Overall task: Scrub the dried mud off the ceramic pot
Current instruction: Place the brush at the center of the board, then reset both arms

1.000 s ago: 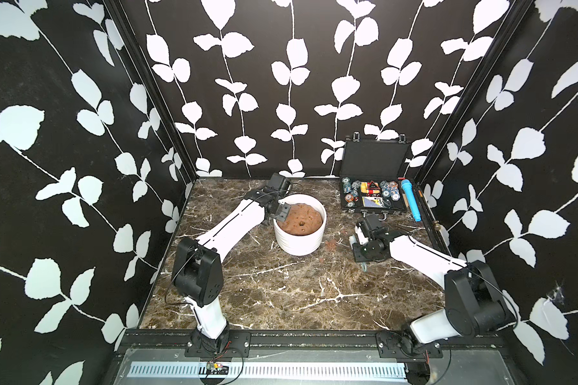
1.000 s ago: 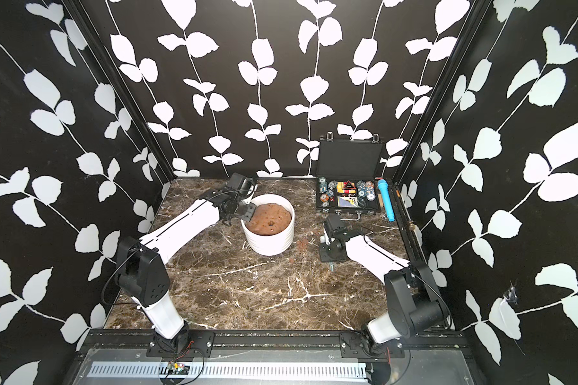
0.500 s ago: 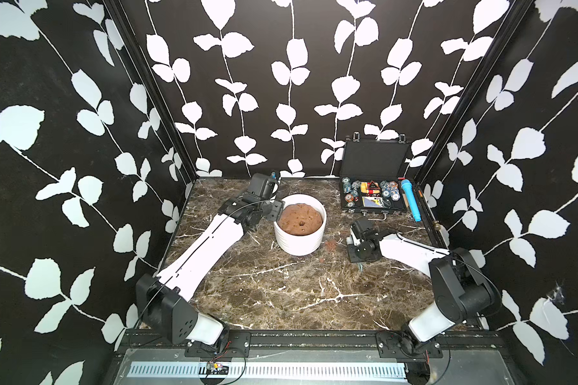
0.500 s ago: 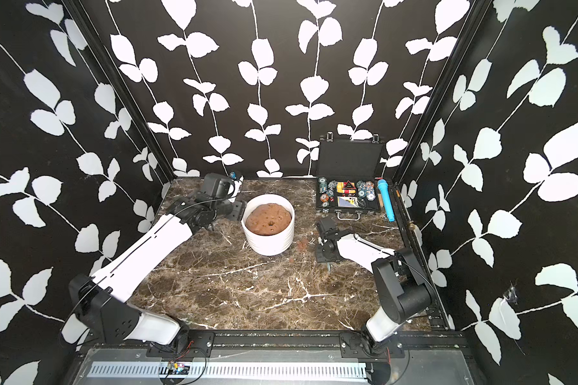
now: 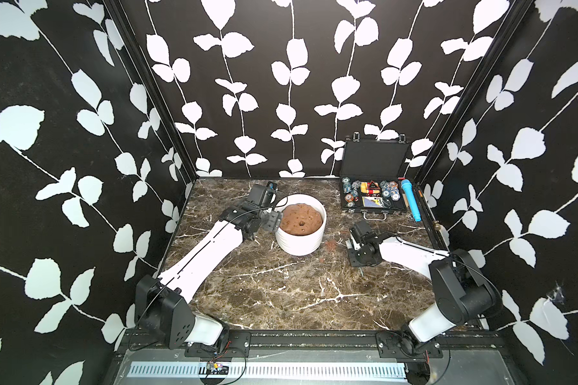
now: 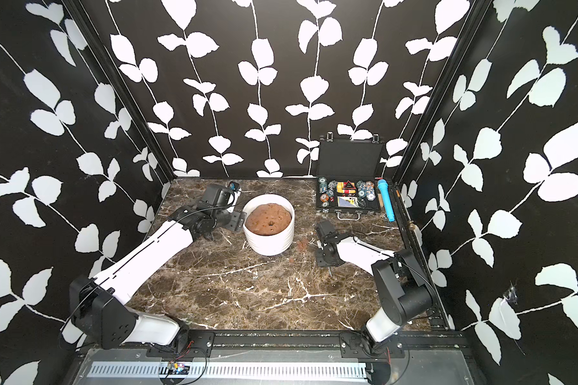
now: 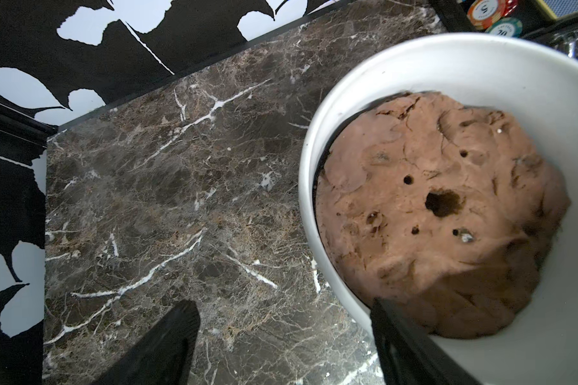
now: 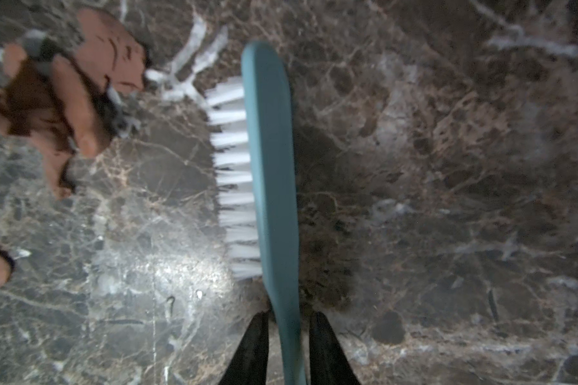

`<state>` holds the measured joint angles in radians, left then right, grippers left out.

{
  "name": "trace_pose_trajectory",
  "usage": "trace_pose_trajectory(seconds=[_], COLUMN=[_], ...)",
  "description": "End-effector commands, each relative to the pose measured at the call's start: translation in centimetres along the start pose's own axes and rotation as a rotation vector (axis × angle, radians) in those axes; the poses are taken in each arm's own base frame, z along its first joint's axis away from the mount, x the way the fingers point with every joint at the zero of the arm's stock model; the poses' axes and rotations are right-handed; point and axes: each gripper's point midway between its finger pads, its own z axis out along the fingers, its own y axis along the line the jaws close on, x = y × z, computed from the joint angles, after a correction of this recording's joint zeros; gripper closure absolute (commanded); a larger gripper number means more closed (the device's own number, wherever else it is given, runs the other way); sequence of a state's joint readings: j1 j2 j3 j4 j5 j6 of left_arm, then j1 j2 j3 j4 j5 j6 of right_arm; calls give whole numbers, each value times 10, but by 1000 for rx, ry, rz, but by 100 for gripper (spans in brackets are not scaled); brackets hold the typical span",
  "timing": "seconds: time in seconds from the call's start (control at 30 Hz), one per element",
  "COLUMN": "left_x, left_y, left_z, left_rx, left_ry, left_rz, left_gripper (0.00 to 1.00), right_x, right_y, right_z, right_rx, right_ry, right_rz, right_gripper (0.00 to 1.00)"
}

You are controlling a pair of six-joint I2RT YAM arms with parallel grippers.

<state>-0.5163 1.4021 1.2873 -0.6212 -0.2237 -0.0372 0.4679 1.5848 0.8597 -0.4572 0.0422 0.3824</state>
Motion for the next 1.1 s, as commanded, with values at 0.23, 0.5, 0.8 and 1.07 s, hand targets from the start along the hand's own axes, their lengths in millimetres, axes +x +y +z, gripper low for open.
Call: trace_pose_trajectory(seconds=[0.23,0.5,0.8,1.07], left_x=[-12,34,88,103], left_y=[44,135,144,145], left_z=[-21,22,86,118], left_rx=[-72,-447,-473,-453], left_ry=[-98,-78,-129,-171], left_rz=[-110,-207,-130,-111], left_gripper=[1,1,1,1], right_x=[-41,-113,-133,-141], right_y=[-3,-88,-169,-173], right_z=[-63,-99,-78,-100], right_rx=[-68,126,456,358], right_ry=[-148,-456,-676,-888], right_rz=[-9,89,115,100], right_gripper=[27,4,1,1])
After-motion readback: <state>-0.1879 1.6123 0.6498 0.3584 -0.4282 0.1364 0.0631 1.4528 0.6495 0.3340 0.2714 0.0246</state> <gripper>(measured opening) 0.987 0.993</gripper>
